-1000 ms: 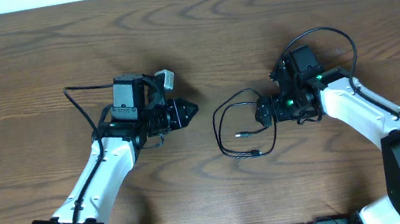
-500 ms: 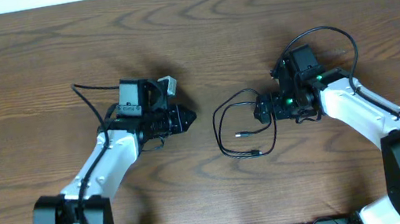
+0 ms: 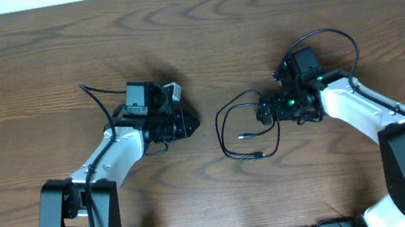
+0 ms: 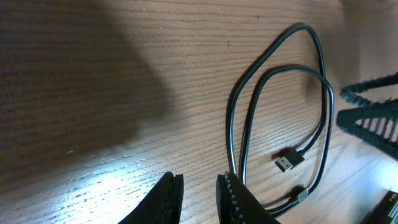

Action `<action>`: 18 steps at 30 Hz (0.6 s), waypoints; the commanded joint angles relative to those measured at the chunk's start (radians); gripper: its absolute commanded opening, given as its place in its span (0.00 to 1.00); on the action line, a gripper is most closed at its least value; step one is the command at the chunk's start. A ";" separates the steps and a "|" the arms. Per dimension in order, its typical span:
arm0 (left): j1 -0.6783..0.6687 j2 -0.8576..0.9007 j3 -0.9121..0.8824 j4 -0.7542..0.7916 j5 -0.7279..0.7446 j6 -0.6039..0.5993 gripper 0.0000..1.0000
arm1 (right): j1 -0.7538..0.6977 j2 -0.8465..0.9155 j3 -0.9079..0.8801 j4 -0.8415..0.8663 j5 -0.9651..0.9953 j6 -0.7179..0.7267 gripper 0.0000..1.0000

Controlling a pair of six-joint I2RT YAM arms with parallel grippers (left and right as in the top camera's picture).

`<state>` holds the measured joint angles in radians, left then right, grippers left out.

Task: Untangle cables

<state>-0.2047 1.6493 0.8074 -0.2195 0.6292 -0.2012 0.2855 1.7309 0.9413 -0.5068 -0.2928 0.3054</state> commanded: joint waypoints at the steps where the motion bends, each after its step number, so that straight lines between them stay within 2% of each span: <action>1: -0.023 0.013 -0.014 0.004 -0.014 0.025 0.24 | 0.008 0.074 -0.010 0.020 -0.002 0.016 0.99; 11: -0.082 0.013 -0.014 0.030 -0.013 0.025 0.25 | 0.009 0.126 -0.010 0.045 -0.012 0.034 0.99; 18: -0.108 0.014 -0.016 0.030 -0.012 0.020 0.25 | 0.009 0.126 -0.010 0.009 -0.180 0.055 0.99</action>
<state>-0.3042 1.6497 0.8062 -0.1898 0.6220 -0.2012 0.2855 1.7805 0.9802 -0.4530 -0.3641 0.3172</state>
